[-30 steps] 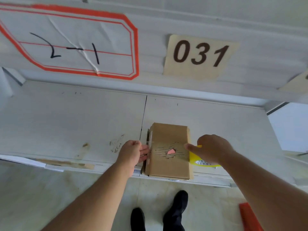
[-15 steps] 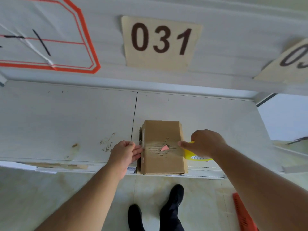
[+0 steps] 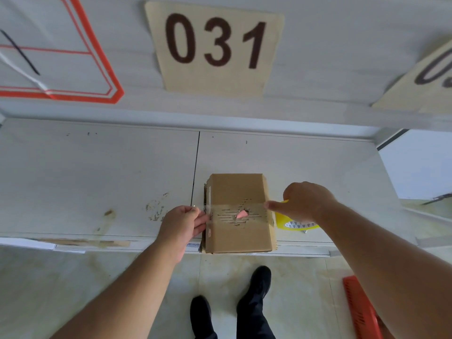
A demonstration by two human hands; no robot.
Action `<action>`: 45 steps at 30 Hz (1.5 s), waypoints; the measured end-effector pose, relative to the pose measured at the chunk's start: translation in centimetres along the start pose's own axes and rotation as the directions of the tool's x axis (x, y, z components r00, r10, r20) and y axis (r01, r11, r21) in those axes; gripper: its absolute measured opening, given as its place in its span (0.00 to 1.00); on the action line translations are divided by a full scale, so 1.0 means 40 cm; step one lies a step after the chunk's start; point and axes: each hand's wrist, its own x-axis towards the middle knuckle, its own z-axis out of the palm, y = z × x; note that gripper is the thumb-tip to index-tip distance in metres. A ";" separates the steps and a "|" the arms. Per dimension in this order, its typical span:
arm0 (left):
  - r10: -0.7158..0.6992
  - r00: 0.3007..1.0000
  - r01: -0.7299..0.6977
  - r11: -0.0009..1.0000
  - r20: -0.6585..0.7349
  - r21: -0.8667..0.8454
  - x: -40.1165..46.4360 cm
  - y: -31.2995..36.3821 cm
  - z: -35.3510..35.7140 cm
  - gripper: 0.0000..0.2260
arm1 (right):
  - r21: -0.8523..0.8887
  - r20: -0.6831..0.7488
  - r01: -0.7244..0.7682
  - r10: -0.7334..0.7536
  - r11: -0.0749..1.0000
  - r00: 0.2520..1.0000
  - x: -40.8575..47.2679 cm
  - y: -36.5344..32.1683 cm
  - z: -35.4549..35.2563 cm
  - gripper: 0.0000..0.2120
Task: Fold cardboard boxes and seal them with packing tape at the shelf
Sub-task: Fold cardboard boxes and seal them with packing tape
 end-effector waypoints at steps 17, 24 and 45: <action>0.088 0.989 -0.041 0.937 -0.120 0.346 0.036 -0.057 0.025 0.06 | -0.026 0.032 -0.073 0.074 0.997 0.997 0.021 0.002 0.055 0.33; 0.192 0.963 -0.068 0.854 -0.191 0.516 0.019 -0.064 0.090 0.06 | -0.026 0.073 -0.074 0.075 0.997 0.994 0.021 0.001 0.054 0.32; 0.427 0.892 -0.309 0.336 0.148 0.890 -0.038 -0.124 0.018 0.20 | -0.042 0.100 -0.070 0.074 0.997 0.992 0.023 -0.001 0.060 0.34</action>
